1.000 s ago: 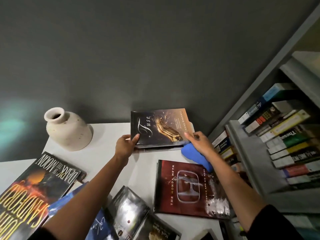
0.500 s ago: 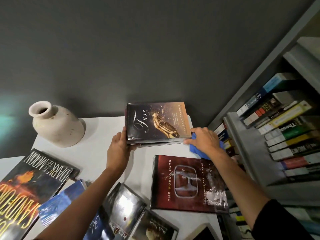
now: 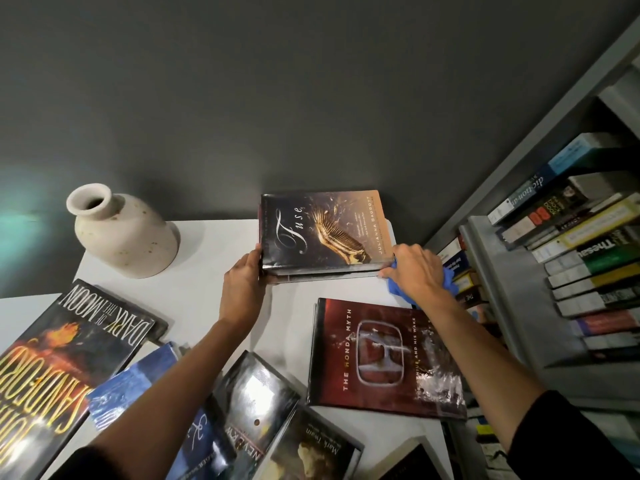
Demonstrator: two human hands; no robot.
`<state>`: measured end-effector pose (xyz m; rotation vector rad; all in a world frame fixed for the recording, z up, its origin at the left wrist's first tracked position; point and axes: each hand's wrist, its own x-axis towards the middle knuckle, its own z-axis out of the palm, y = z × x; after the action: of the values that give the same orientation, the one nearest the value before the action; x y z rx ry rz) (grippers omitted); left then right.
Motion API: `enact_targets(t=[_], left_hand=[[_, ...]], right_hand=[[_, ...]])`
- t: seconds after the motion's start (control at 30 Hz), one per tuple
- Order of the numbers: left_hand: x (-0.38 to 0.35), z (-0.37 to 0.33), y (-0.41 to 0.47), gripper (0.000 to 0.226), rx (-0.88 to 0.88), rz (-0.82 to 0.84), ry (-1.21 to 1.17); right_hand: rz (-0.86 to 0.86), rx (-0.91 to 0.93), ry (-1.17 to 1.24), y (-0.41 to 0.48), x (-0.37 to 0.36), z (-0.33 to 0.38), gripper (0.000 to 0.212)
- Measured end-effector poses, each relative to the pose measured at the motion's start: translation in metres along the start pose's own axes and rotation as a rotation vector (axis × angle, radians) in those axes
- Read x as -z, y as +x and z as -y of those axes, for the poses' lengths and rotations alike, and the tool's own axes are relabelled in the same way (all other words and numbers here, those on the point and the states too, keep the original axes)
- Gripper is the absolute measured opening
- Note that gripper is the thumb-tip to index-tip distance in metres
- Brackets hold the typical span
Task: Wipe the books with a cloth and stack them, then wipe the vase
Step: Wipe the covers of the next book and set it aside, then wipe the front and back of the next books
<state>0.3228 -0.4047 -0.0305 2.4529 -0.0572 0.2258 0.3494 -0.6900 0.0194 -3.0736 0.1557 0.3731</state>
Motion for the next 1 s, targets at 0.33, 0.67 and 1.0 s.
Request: enact_targets(t=[0.33, 0.67, 1.0], left_hand=[[0.002, -0.009, -0.004, 0.051, 0.032, -0.003, -0.016], [0.057, -0.014, -0.017, 0.068, 0.079, 0.184, -0.010], [0.183, 0.014, -0.131, 0.028, 0.284, -0.016, -0.145]], right_hand=[[0.001, -0.045, -0.002, -0.002, 0.002, 0.004, 0.034], [-0.045, -0.268, 0.059, -0.032, 0.034, 0.020, 0.042], [-0.131, -0.003, 0.329, -0.124, 0.073, 0.099, 0.033]])
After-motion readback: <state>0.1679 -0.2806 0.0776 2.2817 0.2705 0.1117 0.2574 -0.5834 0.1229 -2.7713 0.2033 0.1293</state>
